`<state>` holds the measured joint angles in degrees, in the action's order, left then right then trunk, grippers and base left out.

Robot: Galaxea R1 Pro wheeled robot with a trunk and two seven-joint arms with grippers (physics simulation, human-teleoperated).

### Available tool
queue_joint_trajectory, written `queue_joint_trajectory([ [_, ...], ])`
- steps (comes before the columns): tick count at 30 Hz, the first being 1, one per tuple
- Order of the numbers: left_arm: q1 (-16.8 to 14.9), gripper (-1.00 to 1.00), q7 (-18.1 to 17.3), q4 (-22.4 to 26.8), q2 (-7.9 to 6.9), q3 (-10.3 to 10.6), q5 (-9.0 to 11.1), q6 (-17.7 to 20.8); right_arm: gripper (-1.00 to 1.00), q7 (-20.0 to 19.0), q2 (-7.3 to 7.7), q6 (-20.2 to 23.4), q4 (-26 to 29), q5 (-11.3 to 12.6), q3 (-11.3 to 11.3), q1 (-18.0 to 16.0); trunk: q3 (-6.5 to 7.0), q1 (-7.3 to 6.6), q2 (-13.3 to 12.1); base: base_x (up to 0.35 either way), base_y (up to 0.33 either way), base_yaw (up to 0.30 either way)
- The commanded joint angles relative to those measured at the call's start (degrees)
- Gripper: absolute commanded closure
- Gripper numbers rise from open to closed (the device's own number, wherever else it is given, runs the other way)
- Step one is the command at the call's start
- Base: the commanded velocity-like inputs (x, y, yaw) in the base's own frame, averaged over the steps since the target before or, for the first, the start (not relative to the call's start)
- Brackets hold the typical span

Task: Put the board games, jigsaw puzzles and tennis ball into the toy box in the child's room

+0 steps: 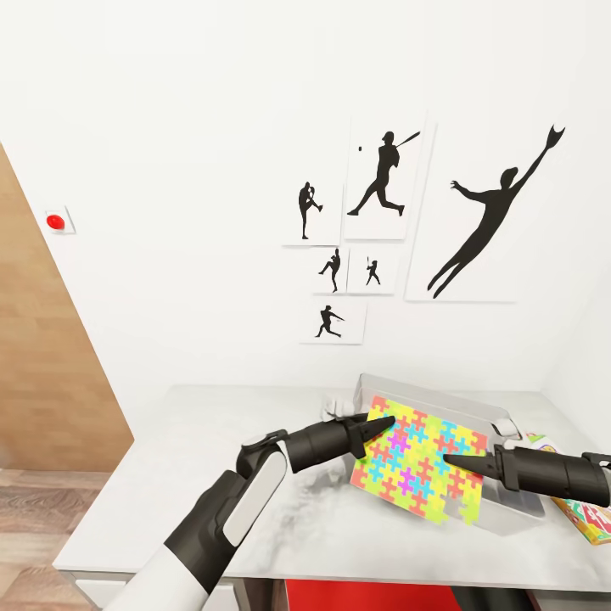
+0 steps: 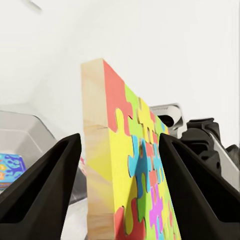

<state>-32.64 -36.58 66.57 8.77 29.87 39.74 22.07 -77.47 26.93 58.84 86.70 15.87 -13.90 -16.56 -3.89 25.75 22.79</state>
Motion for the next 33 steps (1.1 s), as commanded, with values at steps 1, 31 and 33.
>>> queue_joint_trajectory([
  [1,-0.05,1.00,0.10,-0.12,0.02,0.12,-0.45,0.17,1.00,-0.33,0.00,1.16,0.05,1.31,0.01,-0.05,-0.13,0.04,0.13,0.000,0.000,0.000],
  [31,-0.05,1.00,0.12,-0.12,-0.02,0.37,-0.28,0.18,1.00,-0.37,0.05,1.16,0.05,1.36,0.01,-0.05,-0.13,0.04,0.13,0.000,0.000,0.000],
  [33,-0.05,1.00,0.12,-0.12,-0.04,0.37,-0.28,0.21,1.00,-0.37,0.05,1.16,0.05,1.36,0.01,-0.05,-0.13,0.04,0.13,0.000,0.000,0.000],
])
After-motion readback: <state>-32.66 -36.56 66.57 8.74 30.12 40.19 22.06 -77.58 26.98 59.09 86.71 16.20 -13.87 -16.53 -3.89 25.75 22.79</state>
